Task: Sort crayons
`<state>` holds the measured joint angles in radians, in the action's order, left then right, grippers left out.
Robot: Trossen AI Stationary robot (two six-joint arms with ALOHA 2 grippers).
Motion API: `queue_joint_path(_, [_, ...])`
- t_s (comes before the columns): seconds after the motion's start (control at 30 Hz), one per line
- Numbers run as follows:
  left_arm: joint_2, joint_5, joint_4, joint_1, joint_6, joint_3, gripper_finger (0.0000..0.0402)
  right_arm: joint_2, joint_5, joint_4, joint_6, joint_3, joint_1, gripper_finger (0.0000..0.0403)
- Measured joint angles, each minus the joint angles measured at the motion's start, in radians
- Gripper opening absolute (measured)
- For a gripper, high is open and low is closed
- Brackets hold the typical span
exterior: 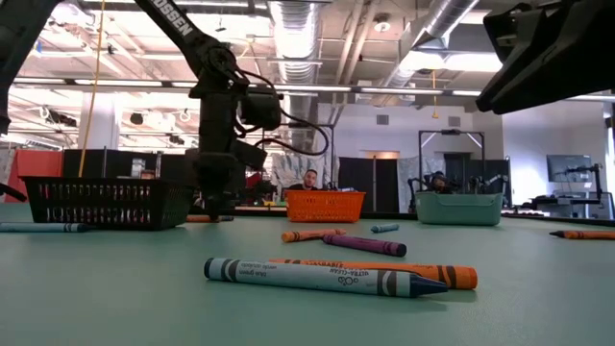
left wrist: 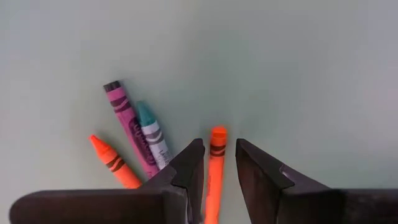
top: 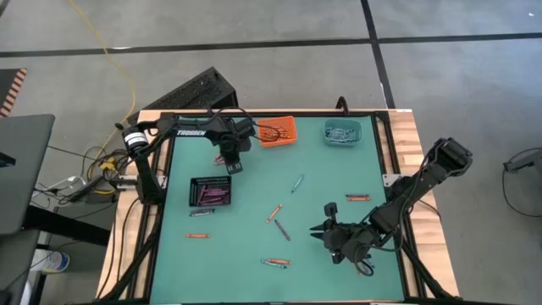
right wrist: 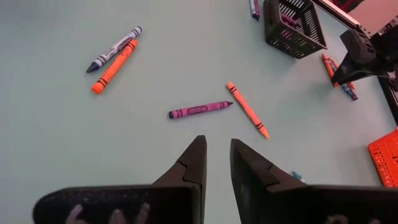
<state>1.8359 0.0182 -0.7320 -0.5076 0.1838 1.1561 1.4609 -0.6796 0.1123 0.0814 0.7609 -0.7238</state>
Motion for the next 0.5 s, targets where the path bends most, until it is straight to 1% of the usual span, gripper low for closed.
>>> queue_joint_path(0.07, [0.0,0.018,-0.011,0.0,0.02,0.0,0.0082,0.0,0.0,0.0,0.0,0.0,0.0,0.0069])
queue_joint_path(0.23, [-0.004,0.019,-0.006,0.005,0.08,-0.039,0.0082,0.0,0.0,0.0,0.0,0.0,0.0,0.0069])
queue_joint_path(0.43, [-0.01,0.04,0.046,0.005,0.085,-0.099,0.0082,0.0,0.001,-0.001,0.0,0.0,0.0,0.0069])
queue_joint_path(0.5, [-0.01,0.056,0.052,0.005,0.093,-0.103,0.0073,0.0,0.001,-0.001,0.0,0.0,0.0,0.0069])
